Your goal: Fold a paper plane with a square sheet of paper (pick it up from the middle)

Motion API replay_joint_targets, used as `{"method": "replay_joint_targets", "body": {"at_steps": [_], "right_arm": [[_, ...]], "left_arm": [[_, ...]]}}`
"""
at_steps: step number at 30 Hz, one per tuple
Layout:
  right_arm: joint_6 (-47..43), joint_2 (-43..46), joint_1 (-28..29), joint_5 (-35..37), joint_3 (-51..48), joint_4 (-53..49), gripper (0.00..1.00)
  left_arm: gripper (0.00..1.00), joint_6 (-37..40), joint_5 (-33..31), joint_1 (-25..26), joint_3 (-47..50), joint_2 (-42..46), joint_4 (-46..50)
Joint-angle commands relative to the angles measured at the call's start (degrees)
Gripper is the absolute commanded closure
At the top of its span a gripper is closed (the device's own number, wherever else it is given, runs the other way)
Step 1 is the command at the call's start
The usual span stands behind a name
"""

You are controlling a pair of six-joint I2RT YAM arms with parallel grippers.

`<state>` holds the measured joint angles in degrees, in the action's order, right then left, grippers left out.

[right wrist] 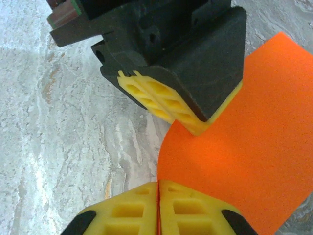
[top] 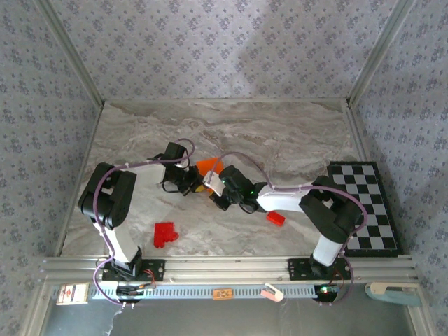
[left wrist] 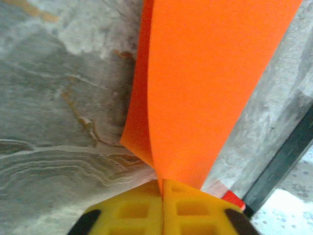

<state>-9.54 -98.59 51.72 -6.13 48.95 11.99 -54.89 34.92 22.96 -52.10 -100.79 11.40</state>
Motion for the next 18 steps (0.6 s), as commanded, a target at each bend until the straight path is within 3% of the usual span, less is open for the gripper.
{"method": "replay_joint_targets", "body": {"at_steps": [1,8,18], "right_arm": [[1.31,-0.83,-0.09,-2.67,2.07,-2.5,0.96],[5.76,-1.17,-0.57,-7.59,2.57,-3.71,0.99],[12.03,-2.53,-1.0,-13.02,3.86,-3.81,1.0]], "left_arm": [[0.85,1.39,-4.28,-1.78,-0.87,4.2,4.01],[0.7,4.65,-5.67,-4.94,-1.23,9.29,4.14],[0.73,7.78,-4.41,-2.46,-8.93,0.25,4.06]]}}
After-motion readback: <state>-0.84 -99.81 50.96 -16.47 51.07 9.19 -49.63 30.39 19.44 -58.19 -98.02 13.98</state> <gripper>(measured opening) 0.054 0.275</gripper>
